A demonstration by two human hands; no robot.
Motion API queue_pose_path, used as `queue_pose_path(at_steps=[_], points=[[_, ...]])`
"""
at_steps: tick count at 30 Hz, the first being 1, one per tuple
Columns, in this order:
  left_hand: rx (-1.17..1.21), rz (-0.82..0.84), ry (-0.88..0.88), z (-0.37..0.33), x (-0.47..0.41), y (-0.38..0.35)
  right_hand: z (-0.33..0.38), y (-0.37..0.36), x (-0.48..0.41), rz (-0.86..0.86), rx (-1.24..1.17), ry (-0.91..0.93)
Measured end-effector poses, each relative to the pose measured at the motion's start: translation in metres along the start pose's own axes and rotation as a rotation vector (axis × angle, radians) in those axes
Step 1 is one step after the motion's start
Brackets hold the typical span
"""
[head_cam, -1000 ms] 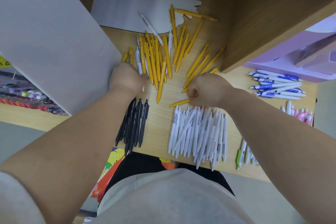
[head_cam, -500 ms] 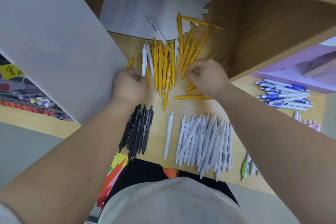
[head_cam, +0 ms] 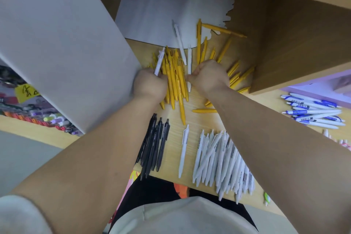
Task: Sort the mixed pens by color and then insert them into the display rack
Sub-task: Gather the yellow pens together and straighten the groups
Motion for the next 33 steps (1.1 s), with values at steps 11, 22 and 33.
queue_pose_path(at_steps=[11,22,33], points=[[-0.061,-0.017,0.001,-0.012,-0.004,-0.009,-0.014,0.008,0.002,0.021,-0.083,-0.088],[-0.024,-0.062,-0.014,-0.008,-0.002,-0.012,-0.031,0.023,0.015,-0.038,-0.258,-0.081],[-0.053,-0.012,0.002,-0.026,0.006,-0.012,-0.030,0.026,0.005,-0.010,-0.237,-0.020]])
Point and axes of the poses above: each hand's wrist, its own x-axis away from the middle knuckle, its own y-axis out of the back of the hand, z = x × y, the point moved 6 cm from there along -x, towards the middle knuckle, and after that the axes turned 4 degrees about x, right-handed, at the moved point
